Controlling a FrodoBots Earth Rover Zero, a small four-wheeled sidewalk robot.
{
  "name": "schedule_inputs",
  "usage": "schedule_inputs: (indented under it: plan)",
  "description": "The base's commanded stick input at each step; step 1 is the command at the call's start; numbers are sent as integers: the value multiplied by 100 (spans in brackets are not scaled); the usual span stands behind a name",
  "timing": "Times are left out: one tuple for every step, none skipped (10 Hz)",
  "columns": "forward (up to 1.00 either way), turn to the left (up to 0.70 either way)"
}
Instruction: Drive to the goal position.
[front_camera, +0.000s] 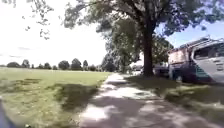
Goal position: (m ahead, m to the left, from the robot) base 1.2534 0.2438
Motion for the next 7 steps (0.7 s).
schedule_inputs:
  plan:
    - [70,0]
    - [70,0]
    - [70,0]
    - [70,0]
    - [70,0]
    - [70,0]
    - [70,0]
